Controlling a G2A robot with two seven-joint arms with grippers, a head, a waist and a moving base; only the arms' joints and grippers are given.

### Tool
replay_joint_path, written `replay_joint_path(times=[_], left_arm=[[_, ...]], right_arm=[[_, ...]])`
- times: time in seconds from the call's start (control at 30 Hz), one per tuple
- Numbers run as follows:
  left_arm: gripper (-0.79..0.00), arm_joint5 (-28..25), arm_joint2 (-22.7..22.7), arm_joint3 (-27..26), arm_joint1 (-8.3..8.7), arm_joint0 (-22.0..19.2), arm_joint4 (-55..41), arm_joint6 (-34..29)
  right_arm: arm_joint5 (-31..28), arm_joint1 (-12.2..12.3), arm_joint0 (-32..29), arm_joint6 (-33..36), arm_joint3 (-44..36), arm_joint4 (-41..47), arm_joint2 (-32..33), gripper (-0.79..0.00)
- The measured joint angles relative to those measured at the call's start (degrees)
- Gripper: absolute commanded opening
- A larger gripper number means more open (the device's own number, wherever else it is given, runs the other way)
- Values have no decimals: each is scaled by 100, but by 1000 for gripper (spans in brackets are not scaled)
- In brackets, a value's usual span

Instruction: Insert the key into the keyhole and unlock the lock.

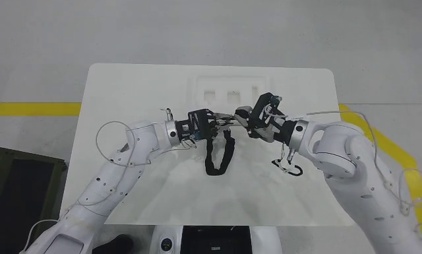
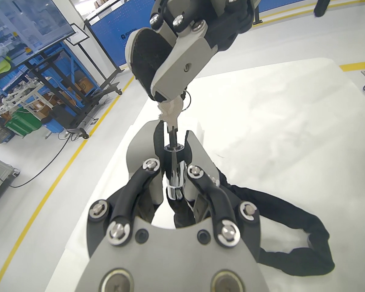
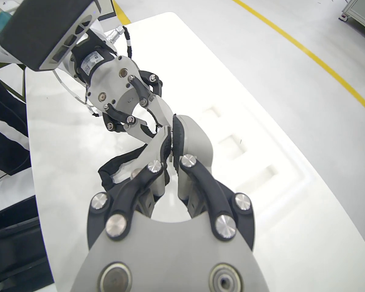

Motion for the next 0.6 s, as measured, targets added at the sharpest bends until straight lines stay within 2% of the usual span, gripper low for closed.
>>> replay_joint_path(times=[0.3, 0.6], left_arm=[[-785, 440, 49, -114, 11, -2, 580, 248], [-785, 777, 86, -196, 49, 29, 1261, 553]], right_arm=[[581, -25, -241, -149, -22, 361, 61, -785], [858, -57, -351, -207, -49, 513, 2, -785]])
